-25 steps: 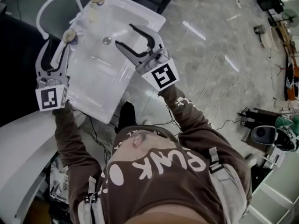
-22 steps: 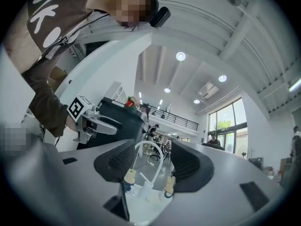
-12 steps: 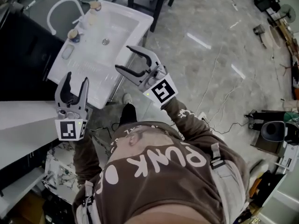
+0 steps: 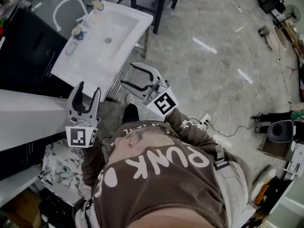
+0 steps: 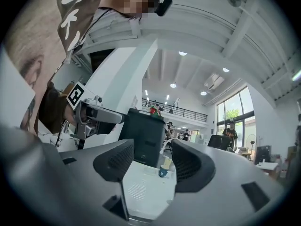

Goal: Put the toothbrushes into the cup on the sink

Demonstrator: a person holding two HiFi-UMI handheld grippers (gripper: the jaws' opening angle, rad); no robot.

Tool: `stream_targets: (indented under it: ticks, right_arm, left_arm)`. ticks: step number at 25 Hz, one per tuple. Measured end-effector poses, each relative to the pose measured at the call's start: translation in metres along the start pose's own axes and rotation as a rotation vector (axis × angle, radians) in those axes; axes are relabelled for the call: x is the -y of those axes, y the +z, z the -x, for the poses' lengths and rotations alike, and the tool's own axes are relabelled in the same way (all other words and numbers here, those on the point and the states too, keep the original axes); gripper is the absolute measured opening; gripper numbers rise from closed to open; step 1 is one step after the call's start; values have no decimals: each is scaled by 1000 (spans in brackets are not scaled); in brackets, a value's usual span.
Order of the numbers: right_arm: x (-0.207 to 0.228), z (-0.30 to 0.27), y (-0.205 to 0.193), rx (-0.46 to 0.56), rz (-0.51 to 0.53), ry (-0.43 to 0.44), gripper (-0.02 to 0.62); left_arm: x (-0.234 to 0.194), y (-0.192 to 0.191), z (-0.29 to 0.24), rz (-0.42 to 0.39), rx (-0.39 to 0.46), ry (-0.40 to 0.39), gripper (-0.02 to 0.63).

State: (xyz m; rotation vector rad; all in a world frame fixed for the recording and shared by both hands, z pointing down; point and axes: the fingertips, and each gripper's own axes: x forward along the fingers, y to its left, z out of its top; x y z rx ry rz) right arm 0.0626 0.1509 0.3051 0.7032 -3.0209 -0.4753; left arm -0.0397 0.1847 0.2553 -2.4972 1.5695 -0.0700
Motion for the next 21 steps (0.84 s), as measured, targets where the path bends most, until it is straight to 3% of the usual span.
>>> stream_targets:
  ticks: [21]
  right_arm:
    - [11, -5, 15, 35, 32, -13, 238]
  left_arm:
    - [-8, 10, 6, -34, 31, 49, 219]
